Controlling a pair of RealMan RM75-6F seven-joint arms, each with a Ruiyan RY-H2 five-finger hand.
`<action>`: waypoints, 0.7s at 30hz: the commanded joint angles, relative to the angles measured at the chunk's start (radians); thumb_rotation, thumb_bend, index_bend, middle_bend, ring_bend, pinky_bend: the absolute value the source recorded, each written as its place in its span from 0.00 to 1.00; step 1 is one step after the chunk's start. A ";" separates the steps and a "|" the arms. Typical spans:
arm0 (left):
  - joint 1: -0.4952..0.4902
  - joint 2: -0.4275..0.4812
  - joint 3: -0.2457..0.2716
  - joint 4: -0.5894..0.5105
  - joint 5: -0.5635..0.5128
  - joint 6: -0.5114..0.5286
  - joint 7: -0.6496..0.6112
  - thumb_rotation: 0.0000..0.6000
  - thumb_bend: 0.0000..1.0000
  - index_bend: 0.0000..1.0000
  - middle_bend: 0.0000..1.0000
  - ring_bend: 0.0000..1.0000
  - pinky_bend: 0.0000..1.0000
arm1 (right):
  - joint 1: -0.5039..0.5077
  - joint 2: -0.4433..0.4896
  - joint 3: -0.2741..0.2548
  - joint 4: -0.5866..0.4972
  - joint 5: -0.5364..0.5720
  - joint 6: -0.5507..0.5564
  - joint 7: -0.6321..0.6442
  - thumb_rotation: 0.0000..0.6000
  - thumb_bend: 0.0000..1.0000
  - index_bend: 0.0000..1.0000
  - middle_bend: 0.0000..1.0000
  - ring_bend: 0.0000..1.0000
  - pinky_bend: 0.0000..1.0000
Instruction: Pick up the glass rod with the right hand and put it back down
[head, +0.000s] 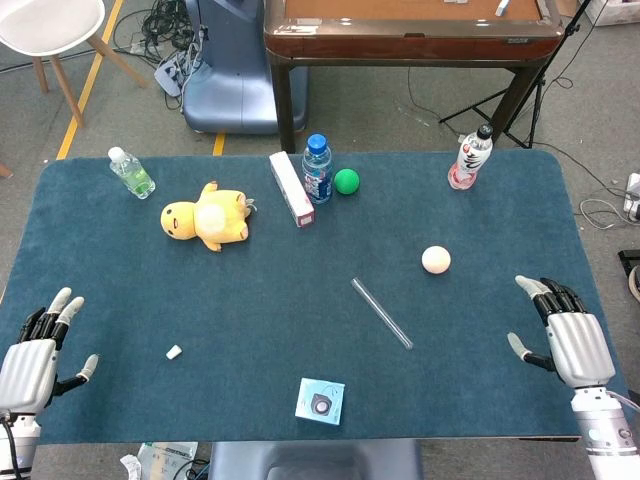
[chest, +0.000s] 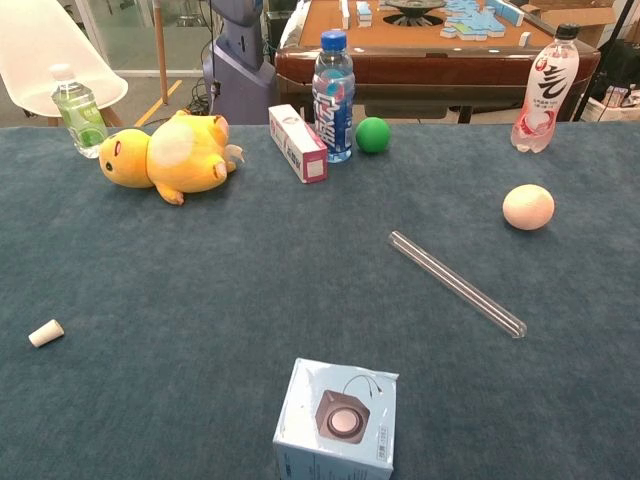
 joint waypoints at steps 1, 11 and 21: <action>-0.002 0.000 -0.001 -0.001 -0.003 -0.004 0.003 1.00 0.29 0.11 0.01 0.11 0.04 | 0.002 -0.002 0.000 0.003 0.003 -0.004 0.002 1.00 0.29 0.12 0.21 0.12 0.14; -0.005 0.002 -0.002 -0.007 0.002 -0.007 0.010 1.00 0.29 0.11 0.01 0.12 0.04 | 0.005 0.003 0.001 0.001 -0.001 -0.006 0.004 1.00 0.29 0.12 0.21 0.12 0.14; -0.010 0.001 -0.003 -0.006 0.002 -0.014 0.014 1.00 0.29 0.11 0.01 0.12 0.04 | 0.014 0.014 0.005 -0.005 0.007 -0.023 -0.005 1.00 0.29 0.12 0.27 0.16 0.14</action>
